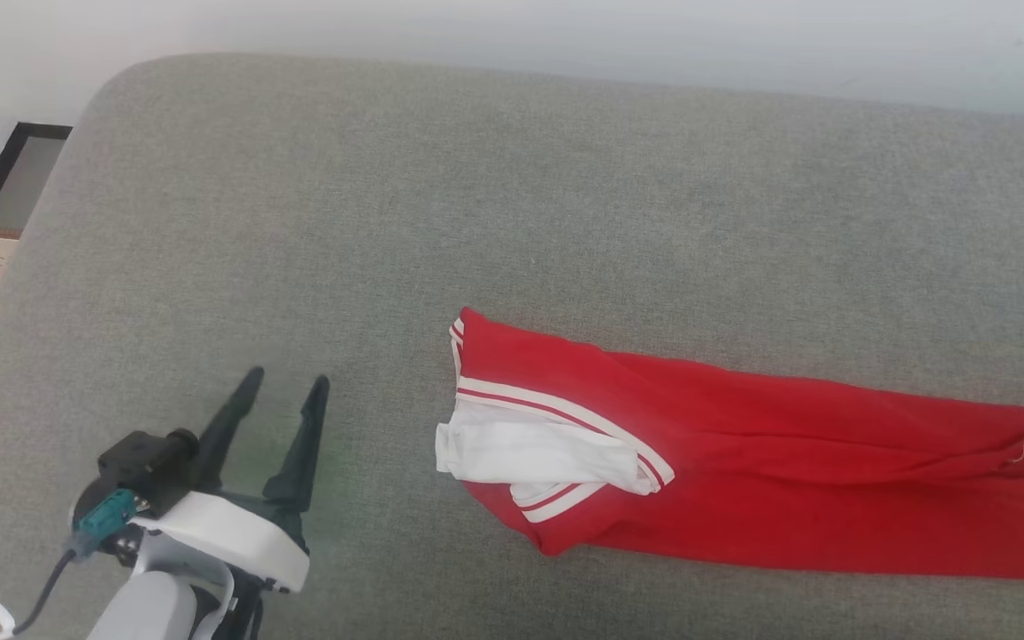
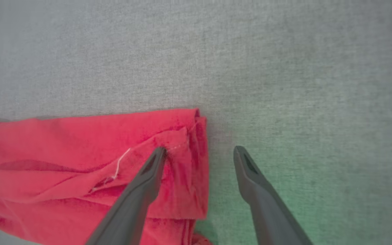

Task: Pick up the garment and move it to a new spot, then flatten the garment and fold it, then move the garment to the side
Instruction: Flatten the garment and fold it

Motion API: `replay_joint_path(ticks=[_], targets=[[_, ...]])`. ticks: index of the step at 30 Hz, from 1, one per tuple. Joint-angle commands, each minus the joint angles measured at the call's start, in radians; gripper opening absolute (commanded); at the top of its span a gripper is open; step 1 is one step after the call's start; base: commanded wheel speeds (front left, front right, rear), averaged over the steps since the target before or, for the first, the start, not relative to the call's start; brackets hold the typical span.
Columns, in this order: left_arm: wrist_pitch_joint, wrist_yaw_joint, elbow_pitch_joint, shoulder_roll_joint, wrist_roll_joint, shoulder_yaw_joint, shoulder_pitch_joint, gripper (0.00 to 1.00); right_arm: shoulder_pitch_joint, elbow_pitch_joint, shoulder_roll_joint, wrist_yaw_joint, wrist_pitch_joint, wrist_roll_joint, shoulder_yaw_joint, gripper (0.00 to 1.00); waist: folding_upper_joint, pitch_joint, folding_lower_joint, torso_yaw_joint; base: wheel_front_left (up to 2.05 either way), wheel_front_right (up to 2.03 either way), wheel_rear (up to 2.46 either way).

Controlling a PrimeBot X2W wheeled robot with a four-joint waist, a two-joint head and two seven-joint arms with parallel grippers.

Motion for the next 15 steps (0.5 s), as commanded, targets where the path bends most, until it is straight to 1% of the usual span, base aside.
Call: replay_joint_path(ticks=[1, 3, 6, 8, 10, 11, 13, 15], targets=[[-0.004, 0.002, -0.006, -0.009, 0.024, 0.018, 0.012, 1.0, 0.01, 0.004, 0.001, 0.0, 0.008, 0.001, -0.004, 1.0, 0.0, 0.0, 0.0, 0.0, 0.0, 0.0, 0.0], [-0.004, 0.001, -0.027, -0.038, 0.096, 0.062, 0.024, 1.0, 0.014, 0.011, 0.006, 0.0, 0.02, -0.005, -0.014, 1.0, 0.0, -0.001, 0.0, 0.0, 0.0, 0.0, 0.0], [-0.004, 0.001, -0.046, -0.079, 0.194, 0.119, 0.036, 1.0, 0.007, 0.018, 0.034, 0.0, 0.054, -0.011, -0.015, 1.0, 0.0, 0.002, 0.0, -0.002, 0.0, 0.0, 0.0], [-0.004, 0.0, -0.057, -0.108, 0.239, 0.154, 0.044, 1.0, -0.003, 0.024, 0.059, 0.0, 0.079, -0.026, -0.002, 1.0, 0.0, 0.006, 0.0, -0.003, 0.0, 0.0, 0.0], [-0.004, -0.003, -0.066, -0.126, 0.293, 0.177, 0.049, 1.0, -0.011, 0.033, 0.094, 0.0, 0.103, -0.046, 0.013, 1.0, 0.0, 0.01, 0.0, -0.003, 0.0, 0.0, 0.0], [-0.005, -0.005, -0.068, -0.141, 0.301, 0.191, 0.051, 1.0, -0.018, 0.04, 0.108, 0.0, 0.115, -0.056, 0.019, 1.0, 0.0, 0.013, 0.0, -0.003, 0.0, 0.0, 0.0], [-0.005, -0.011, -0.065, -0.152, 0.336, 0.21, 0.055, 1.0, -0.03, 0.059, 0.135, 0.0, 0.133, -0.083, 0.03, 1.0, 0.0, 0.017, 0.0, -0.003, 0.0, 0.0, 0.0], [-0.005, -0.014, -0.052, -0.17, 0.343, 0.223, 0.057, 1.0, -0.044, 0.076, 0.161, 0.0, 0.147, -0.107, 0.036, 1.0, 0.0, 0.022, 0.0, -0.003, 0.0, 0.0, 0.0]])
